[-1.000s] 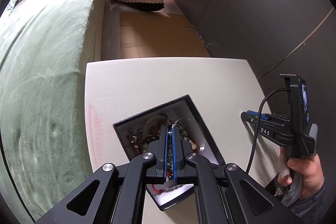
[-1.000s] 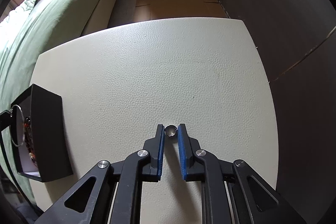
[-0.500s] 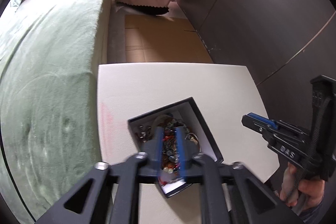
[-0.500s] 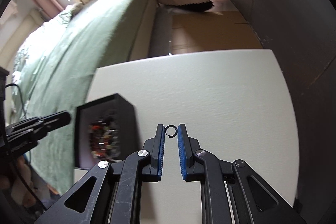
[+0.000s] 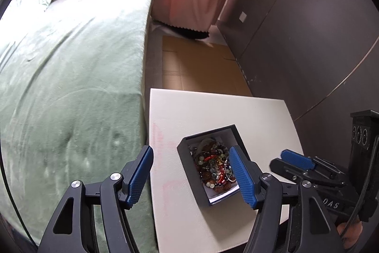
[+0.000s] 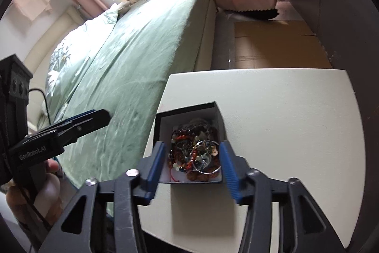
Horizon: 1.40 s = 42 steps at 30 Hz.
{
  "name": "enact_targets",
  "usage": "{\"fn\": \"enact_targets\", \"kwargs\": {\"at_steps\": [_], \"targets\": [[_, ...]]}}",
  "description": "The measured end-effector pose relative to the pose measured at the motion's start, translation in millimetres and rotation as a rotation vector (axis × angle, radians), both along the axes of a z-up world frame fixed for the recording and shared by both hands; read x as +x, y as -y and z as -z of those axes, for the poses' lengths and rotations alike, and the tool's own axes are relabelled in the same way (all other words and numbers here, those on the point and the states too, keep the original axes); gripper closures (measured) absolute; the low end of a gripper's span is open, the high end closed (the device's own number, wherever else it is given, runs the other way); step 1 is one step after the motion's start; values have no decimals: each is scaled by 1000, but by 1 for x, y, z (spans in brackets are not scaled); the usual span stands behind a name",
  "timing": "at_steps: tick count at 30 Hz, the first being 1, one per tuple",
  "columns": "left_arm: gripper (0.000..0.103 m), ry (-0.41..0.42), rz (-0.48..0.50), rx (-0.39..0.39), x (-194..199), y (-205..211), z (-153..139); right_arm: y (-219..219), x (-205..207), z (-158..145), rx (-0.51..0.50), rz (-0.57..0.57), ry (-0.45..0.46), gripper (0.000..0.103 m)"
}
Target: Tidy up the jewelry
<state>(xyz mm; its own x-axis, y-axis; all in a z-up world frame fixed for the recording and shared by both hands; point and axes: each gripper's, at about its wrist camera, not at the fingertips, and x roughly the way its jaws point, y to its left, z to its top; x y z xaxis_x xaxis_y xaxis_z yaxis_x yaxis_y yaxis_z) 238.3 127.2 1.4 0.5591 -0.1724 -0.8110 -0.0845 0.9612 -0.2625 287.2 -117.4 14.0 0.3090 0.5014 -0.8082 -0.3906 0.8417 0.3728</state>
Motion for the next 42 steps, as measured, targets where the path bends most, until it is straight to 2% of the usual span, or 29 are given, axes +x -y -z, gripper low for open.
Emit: {"fn": "enact_targets", "kwargs": {"at_steps": [6, 8, 10, 13, 15, 19, 29, 42], "targets": [[25, 60, 17, 35, -24, 13, -20, 23, -15, -25, 1, 42, 20, 50], [23, 79, 32, 28, -33, 21, -26, 30, -22, -35, 5, 57, 31, 38], [18, 99, 41, 24, -39, 28, -32, 38, -31, -44, -3, 75, 54, 32], [10, 132, 57, 28, -52, 40, -41, 51, -45, -55, -31, 106, 89, 29], [8, 151, 67, 31, -59, 47, -45, 62, -54, -62, -43, 125, 106, 23], [6, 194, 87, 55, -77, 60, -54, 78, -70, -73, -44, 150, 134, 1], [5, 281, 95, 117, -127, 80, -68, 115, -108, -84, -98, 218, 199, 0], [5, 346, 64, 154, -180, 86, -61, 152, -161, -85, -133, 273, 257, 0]]}}
